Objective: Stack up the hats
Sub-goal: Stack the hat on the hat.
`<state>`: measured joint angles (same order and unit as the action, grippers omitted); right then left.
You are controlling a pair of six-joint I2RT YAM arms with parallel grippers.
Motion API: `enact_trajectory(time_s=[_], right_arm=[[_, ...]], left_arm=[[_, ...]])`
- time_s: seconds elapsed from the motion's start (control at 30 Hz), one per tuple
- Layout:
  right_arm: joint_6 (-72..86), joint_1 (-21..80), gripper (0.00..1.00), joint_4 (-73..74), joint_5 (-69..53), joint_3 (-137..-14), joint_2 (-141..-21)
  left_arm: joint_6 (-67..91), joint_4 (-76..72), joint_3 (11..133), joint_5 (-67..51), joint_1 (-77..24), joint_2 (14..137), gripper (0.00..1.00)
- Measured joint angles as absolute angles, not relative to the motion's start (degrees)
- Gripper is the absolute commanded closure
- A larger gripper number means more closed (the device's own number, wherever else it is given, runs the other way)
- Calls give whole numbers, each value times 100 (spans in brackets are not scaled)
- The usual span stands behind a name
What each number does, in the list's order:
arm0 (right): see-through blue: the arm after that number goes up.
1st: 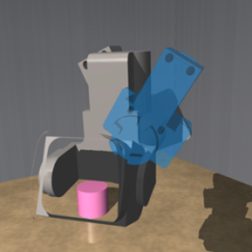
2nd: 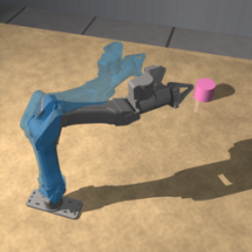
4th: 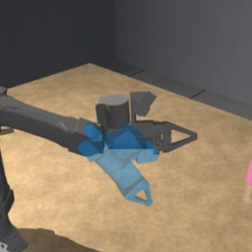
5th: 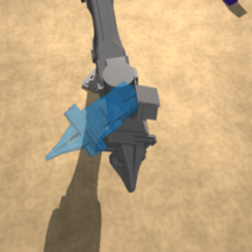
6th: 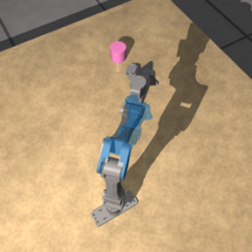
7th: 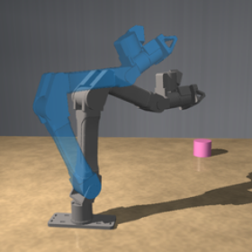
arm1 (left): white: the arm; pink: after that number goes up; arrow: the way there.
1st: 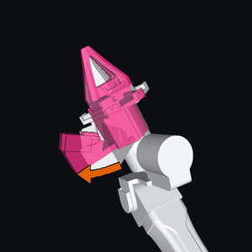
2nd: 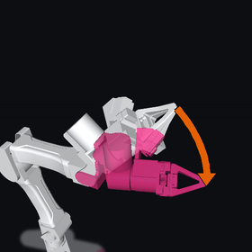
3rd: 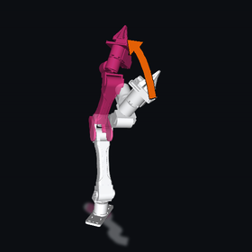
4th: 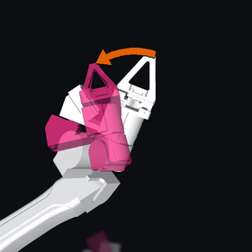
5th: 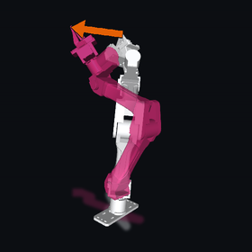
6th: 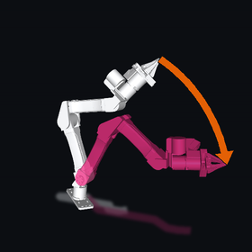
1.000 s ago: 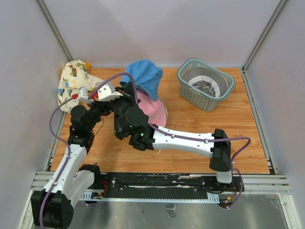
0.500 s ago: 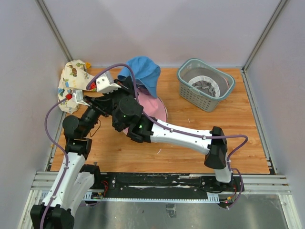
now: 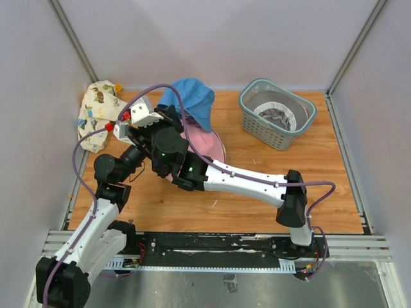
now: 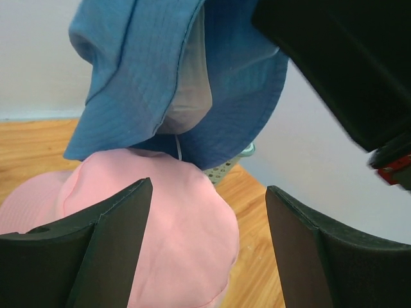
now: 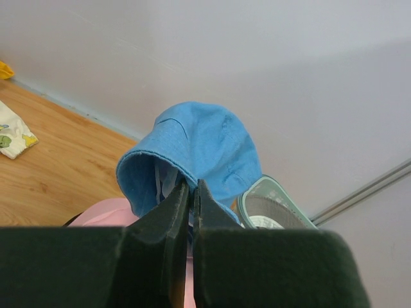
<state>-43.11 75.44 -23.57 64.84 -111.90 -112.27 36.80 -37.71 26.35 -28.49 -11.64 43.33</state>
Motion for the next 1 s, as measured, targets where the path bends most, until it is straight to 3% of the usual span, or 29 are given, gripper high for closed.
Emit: enact_trajectory(time_s=[0.83, 0.93, 1.0], right_arm=[[-3326, 7559, 100, -1874, 6388, -10510, -10481], [-3227, 7561, 99, -1815, 6346, -10370, -10420], [-3146, 7561, 99, -1782, 6335, -10272, -10363]], left_arm=[[3100, -4589, 2998, -897, -2408, 5655, 23], [2934, -4558, 3157, -582, -2582, 5739, 26], [2814, -4501, 3293, -375, -2648, 5769, 34]])
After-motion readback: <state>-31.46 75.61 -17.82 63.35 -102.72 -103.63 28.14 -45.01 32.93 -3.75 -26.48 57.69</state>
